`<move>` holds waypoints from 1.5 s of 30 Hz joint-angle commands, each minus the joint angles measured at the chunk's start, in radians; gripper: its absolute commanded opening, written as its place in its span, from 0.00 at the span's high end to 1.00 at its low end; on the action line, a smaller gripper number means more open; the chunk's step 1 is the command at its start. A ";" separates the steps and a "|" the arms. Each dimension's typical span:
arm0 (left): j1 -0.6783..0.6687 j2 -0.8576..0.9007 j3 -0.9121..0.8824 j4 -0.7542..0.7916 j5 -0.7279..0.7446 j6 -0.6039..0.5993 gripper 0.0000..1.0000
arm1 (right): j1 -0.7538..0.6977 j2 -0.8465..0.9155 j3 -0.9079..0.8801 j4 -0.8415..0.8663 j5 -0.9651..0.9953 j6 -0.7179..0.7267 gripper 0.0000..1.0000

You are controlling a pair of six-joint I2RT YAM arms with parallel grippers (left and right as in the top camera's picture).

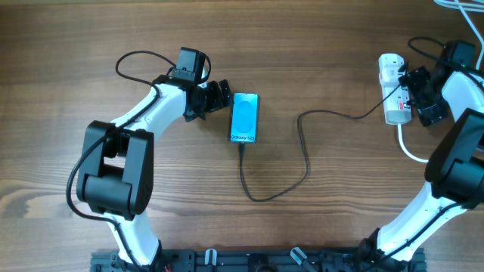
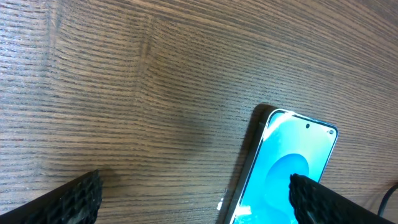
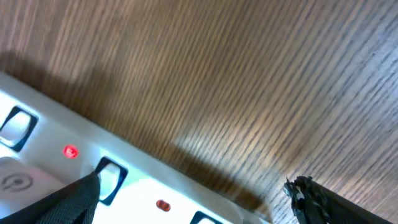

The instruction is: Plug charger to phone and switch on socket

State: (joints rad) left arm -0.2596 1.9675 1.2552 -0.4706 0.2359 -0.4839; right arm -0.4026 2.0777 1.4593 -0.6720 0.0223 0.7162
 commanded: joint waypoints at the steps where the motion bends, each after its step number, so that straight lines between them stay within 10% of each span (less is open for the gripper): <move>1: 0.000 0.013 0.000 0.000 -0.002 0.005 0.00 | 0.013 0.026 -0.013 -0.021 -0.050 -0.009 0.00; 35: 0.000 0.013 0.000 0.000 -0.002 0.005 0.00 | 0.013 0.026 -0.013 -0.040 -0.005 -0.372 0.00; 45: 0.000 0.013 0.000 0.000 -0.002 0.005 0.00 | 0.013 0.026 -0.013 0.209 -0.009 -0.373 0.00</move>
State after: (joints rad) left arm -0.2596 1.9675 1.2552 -0.4706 0.2359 -0.4839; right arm -0.4156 2.0663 1.4395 -0.5743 0.0235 0.3305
